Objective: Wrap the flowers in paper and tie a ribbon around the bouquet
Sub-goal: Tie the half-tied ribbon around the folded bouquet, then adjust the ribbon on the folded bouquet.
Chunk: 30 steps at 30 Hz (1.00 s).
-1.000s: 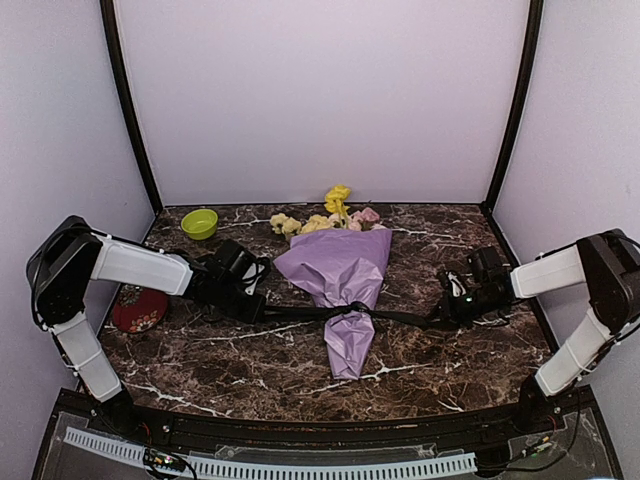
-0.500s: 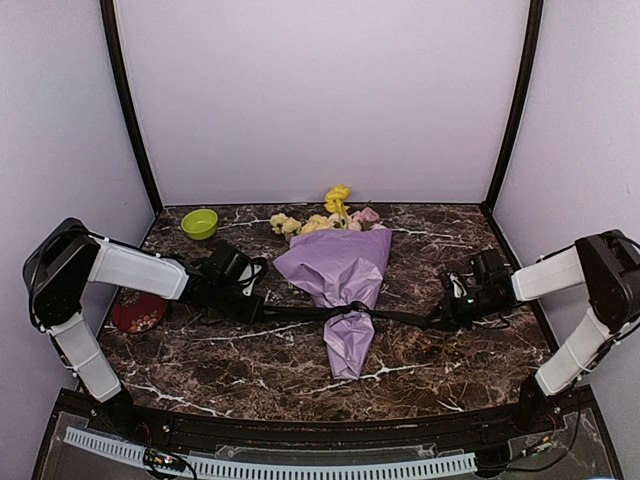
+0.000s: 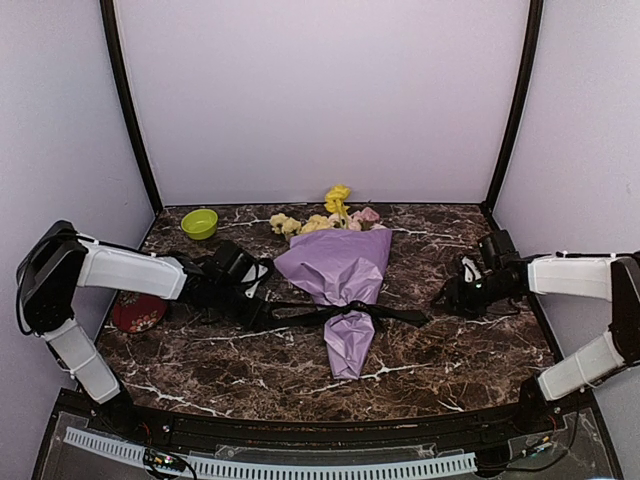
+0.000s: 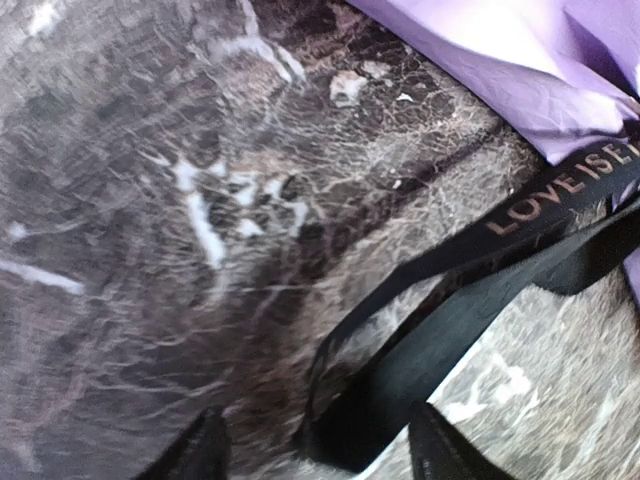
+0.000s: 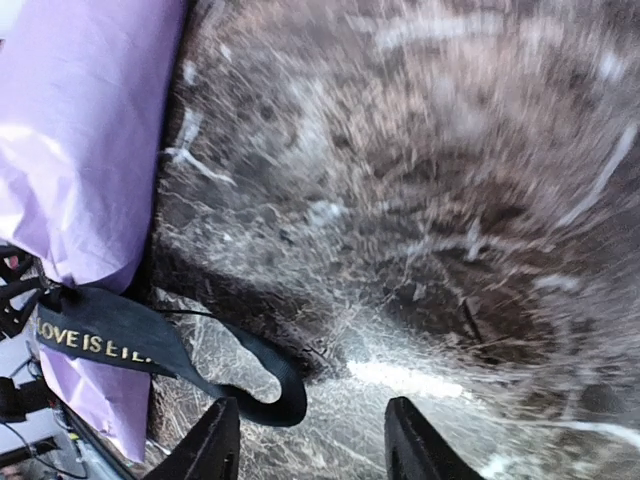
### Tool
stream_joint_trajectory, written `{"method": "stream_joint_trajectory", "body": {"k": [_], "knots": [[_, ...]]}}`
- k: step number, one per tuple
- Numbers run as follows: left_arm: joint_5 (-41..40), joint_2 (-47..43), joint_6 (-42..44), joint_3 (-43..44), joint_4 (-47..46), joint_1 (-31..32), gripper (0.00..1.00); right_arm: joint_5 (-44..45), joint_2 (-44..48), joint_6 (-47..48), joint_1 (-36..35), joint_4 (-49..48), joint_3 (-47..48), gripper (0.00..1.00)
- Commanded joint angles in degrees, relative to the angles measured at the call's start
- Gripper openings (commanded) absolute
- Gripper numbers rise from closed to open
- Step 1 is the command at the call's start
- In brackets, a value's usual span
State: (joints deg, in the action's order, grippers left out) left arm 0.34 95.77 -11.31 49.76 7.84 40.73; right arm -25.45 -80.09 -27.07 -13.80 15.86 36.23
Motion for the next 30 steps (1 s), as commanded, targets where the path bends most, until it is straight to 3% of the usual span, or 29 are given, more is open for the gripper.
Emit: {"method": "stream_joint_trajectory", "body": {"k": [1, 5, 8, 10, 14, 22, 27, 30], "knots": [[-5.0, -7.1, 3.4, 1.8, 5.6, -0.2, 0.68, 8.1, 5.7, 1.2, 0.0, 7.1, 5.3, 0.51], [-5.0, -12.1, 6.5, -0.4, 2.3, -0.2, 0.72, 13.3, 5.2, 5.1, -2.7, 10.8, 10.3, 0.49], [-2.4, -14.9, 8.0, -2.8, -3.0, 0.4, 0.68, 6.8, 4.5, 10.2, -9.9, 6.6, 12.1, 0.32], [-0.9, -15.3, 9.8, -4.2, -8.2, 1.9, 0.65, 2.3, 2.3, 12.6, -16.4, 3.3, 13.7, 0.29], [2.3, -12.2, 12.8, -2.9, -12.8, 5.6, 0.60, 5.3, -4.1, 18.0, -24.7, 2.7, 19.3, 0.31], [11.4, -3.4, 15.5, 3.3, -17.6, 8.5, 0.59, 6.3, -13.8, 23.2, -28.3, 2.3, 23.2, 0.47], [11.4, 0.8, 19.0, 6.6, -19.2, 11.2, 0.62, 6.9, -16.5, 23.6, -28.3, 1.8, 25.7, 0.47], [11.0, 2.5, 20.5, 8.2, -21.2, 11.2, 0.62, 7.2, -17.2, 23.1, -28.3, 1.4, 26.0, 0.39]]}}
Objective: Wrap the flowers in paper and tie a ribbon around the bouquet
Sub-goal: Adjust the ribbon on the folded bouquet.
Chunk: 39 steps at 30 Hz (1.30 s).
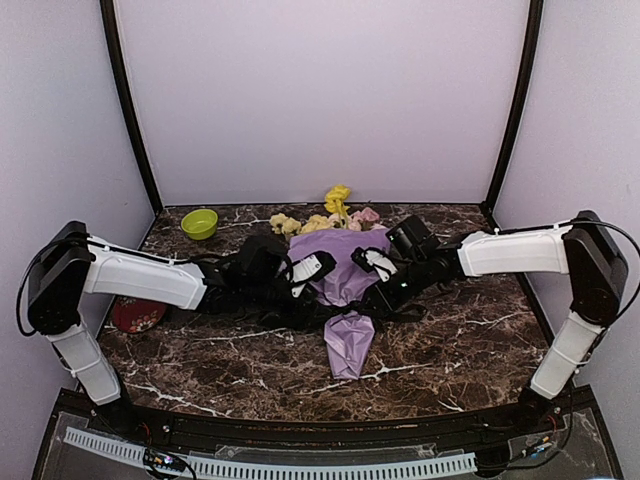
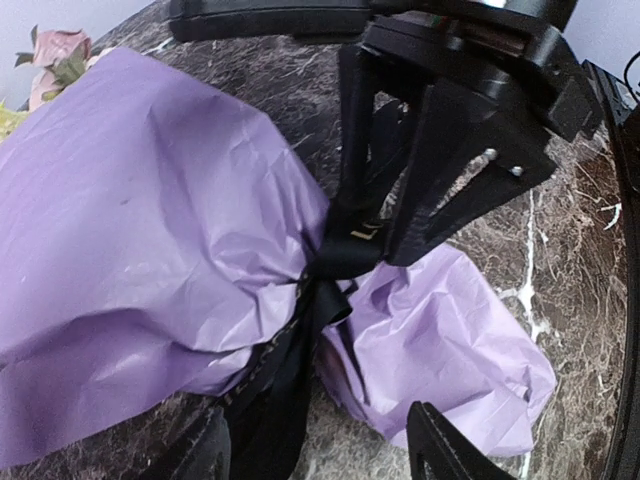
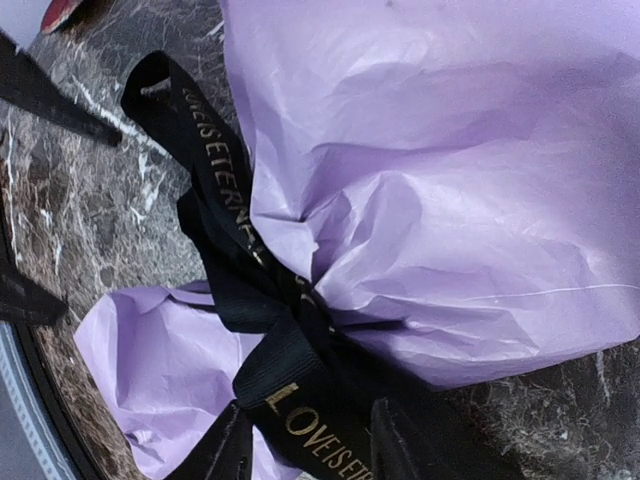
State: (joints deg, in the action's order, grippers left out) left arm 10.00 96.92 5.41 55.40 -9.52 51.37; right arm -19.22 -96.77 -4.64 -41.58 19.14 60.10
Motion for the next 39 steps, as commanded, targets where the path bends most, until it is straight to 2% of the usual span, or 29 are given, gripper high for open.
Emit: {"method": "stream_joint_trajectory", "body": {"k": [1, 4, 13, 20, 32, 39], "knots": [[1.8, 1.9, 4.6, 3.1, -4.2, 0.6, 0.62, 1.3, -0.8, 0.5, -0.5, -1.9, 2.2, 0.36], [1.8, 3.8, 5.6, 5.3, -4.6, 0.6, 0.60, 2.0, -1.3, 0.2, -0.5, -1.7, 2.3, 0.31], [-5.7, 11.1, 1.2, 12.7, -2.5, 0.5, 0.47, 1.8, -0.9, -0.3, -0.5, -1.7, 3.2, 0.00], [-12.7, 16.9, -1.4, 16.1, -1.1, 0.5, 0.44, -0.4, 4.6, -1.6, -0.9, 0.9, 1.6, 0.00], [-13.5, 20.6, -1.7, 16.7, -1.5, 0.0, 0.42, -11.6, 17.4, -9.4, -4.6, 1.7, -10.6, 0.00], [-12.7, 20.8, -1.5, 17.4, -2.3, -0.2, 0.41, -14.2, 21.1, -14.6, -5.0, 3.2, -17.6, 0.00]]}}
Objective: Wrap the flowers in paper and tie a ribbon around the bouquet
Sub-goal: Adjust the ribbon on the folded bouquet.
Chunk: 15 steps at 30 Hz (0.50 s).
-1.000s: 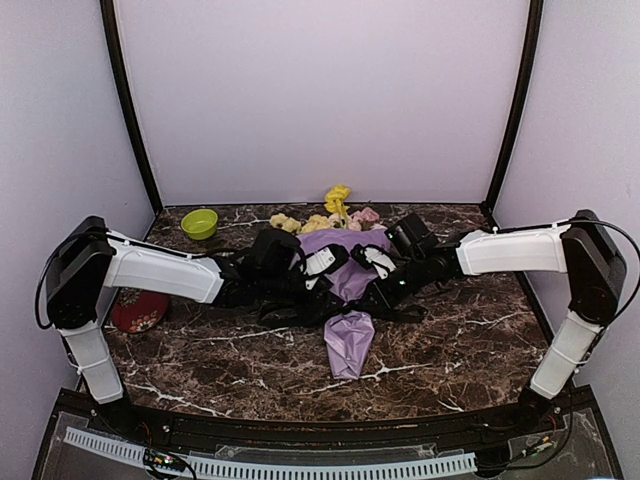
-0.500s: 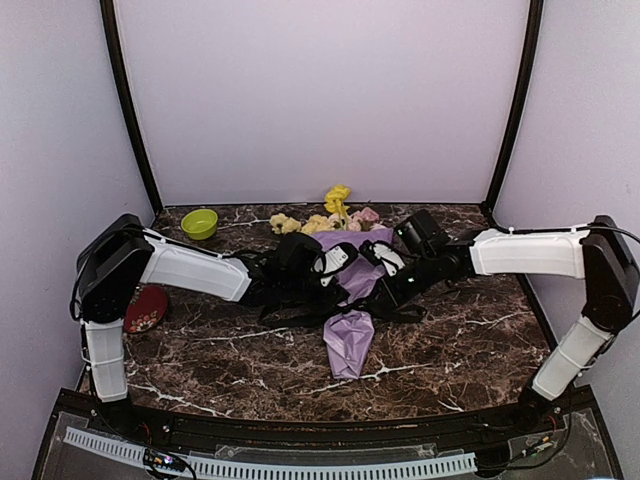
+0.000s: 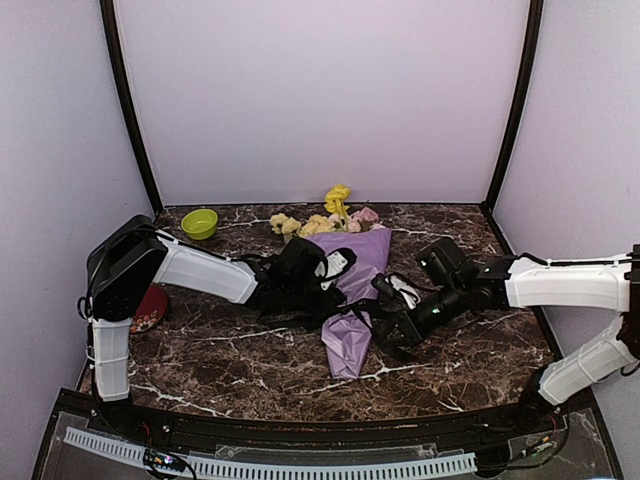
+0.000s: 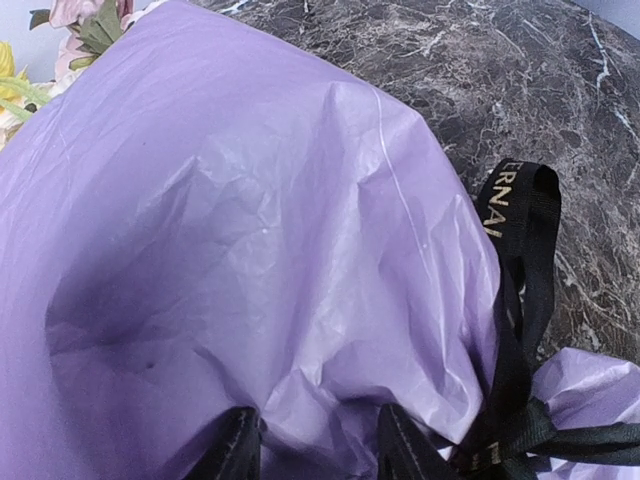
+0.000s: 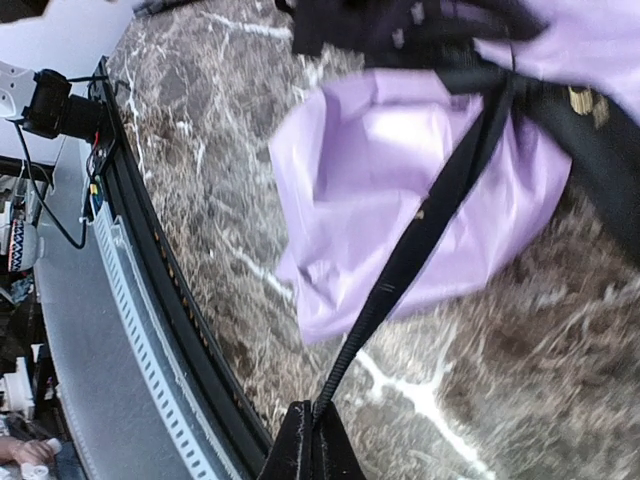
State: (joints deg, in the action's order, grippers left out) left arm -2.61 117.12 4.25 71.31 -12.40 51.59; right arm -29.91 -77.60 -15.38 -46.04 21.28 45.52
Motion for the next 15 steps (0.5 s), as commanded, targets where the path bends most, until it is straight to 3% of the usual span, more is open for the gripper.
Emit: {"method": "stream_joint_trajectory", "body": {"k": [1, 5, 8, 12, 15], "knots": [[0.0, 0.6, -0.2, 1.8, 0.7, -0.4, 0.41, -3.8, 2.1, -4.2, -0.5, 1.2, -3.7, 0.00], [0.7, 0.2, 0.7, 3.5, 1.4, -0.6, 0.41, -3.2, 1.4, -3.5, -0.5, 3.6, -4.0, 0.00], [1.3, -1.6, 2.2, 4.6, 1.5, -0.7, 0.44, -1.8, 0.9, -2.2, -0.1, 7.0, -2.2, 0.13], [3.8, -6.1, 3.8, 3.8, 1.7, -1.3, 0.55, -0.8, 0.3, 0.4, 2.8, 9.9, 2.0, 0.31], [3.5, -10.8, 3.2, 1.0, 4.5, -1.6, 0.59, -1.3, -0.8, 2.2, 5.6, 10.5, 6.1, 0.34]]}}
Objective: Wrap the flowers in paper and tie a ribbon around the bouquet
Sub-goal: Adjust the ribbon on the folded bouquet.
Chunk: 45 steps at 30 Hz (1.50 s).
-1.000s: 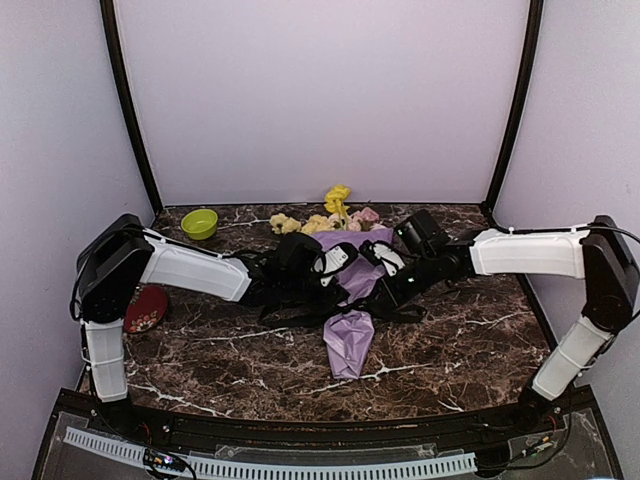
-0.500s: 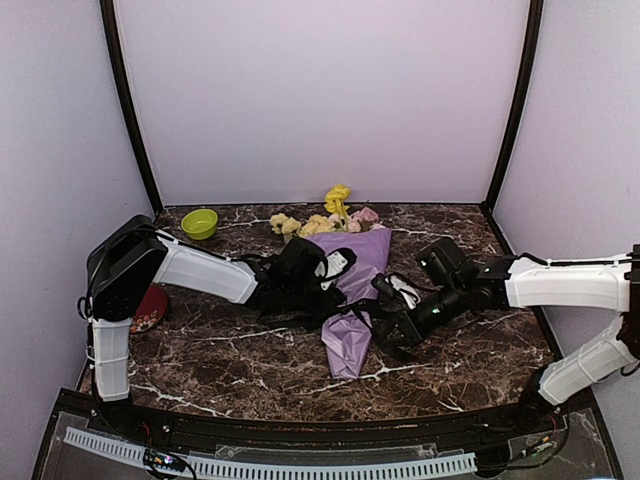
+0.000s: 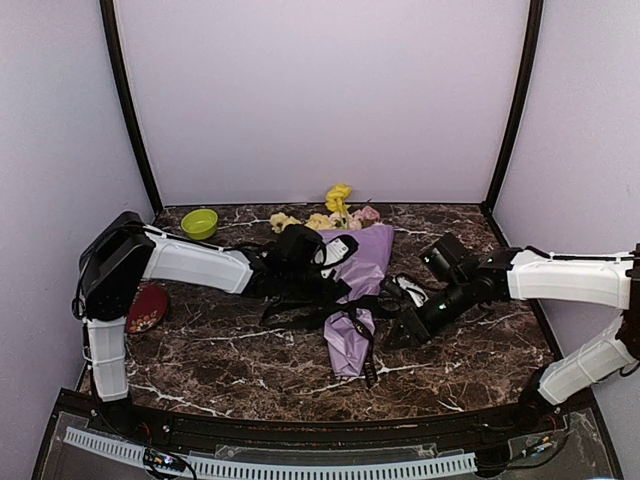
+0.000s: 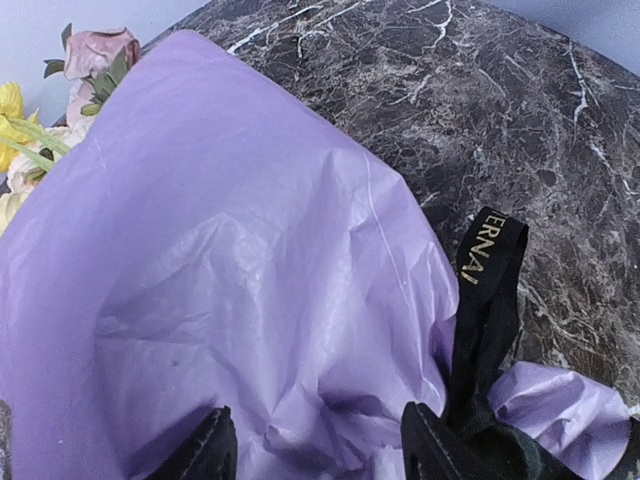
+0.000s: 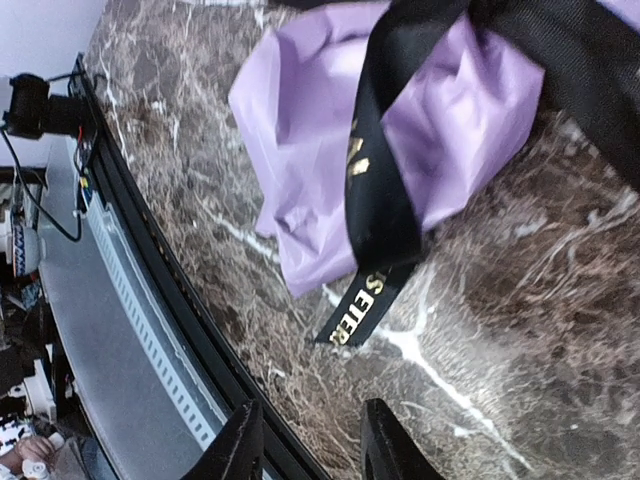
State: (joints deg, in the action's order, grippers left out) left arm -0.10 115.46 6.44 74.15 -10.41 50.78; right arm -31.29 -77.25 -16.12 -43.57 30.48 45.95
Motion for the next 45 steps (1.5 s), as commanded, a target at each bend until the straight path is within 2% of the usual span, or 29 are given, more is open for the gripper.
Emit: {"method": "stream_joint_trajectory", "body": {"k": [1, 5, 8, 12, 19, 21, 26, 30, 33, 38, 41, 45], "knots": [[0.8, -11.2, 0.7, -3.6, 3.3, -0.9, 0.60, 0.1, -1.8, 3.5, 4.0, 1.3, 7.3, 0.34], [1.3, -20.3, -1.0, -14.7, 6.3, -0.9, 0.65, 2.7, -6.6, 4.8, 5.9, -0.2, 13.9, 0.35], [-1.4, -25.0, -3.6, -20.8, 11.0, -1.3, 0.71, 3.9, -11.7, 5.7, 5.9, -0.7, 19.4, 0.35], [-3.6, -24.9, -9.1, -24.0, 20.5, -5.5, 0.74, 2.8, -17.0, 6.2, 5.9, -0.9, 25.1, 0.35], [-1.2, -19.0, -10.2, -25.0, 19.9, -8.0, 0.73, 4.0, -19.4, 6.5, 5.9, 0.1, 27.4, 0.35], [0.1, -16.4, -9.9, -23.8, 19.6, -8.1, 0.63, 4.2, -19.1, 6.2, 5.9, -0.3, 27.2, 0.35], [1.9, -13.6, -8.0, -21.3, 18.4, -8.1, 0.02, 5.0, -18.5, 5.6, 5.8, -0.8, 26.2, 0.35], [-2.4, -16.0, -4.3, -17.4, 17.2, -8.1, 0.00, 4.3, -18.3, 5.4, 5.8, -1.5, 25.6, 0.36], [-2.6, -17.6, -0.4, -12.2, 16.4, -8.0, 0.00, 3.4, -18.3, 5.4, 5.8, -2.2, 26.0, 0.35], [5.4, -16.6, 2.9, -4.8, 11.4, -8.0, 0.00, 1.5, -18.1, 4.3, 6.0, -5.3, 26.2, 0.35], [11.1, -12.6, 3.9, 1.9, 10.8, -8.0, 0.00, 2.0, -18.9, 3.7, 6.4, -4.7, 26.4, 0.36], [13.5, -4.9, 4.1, 10.7, 11.7, -7.9, 0.00, 3.7, -18.1, 0.9, 8.1, -5.8, 24.5, 0.36]]}}
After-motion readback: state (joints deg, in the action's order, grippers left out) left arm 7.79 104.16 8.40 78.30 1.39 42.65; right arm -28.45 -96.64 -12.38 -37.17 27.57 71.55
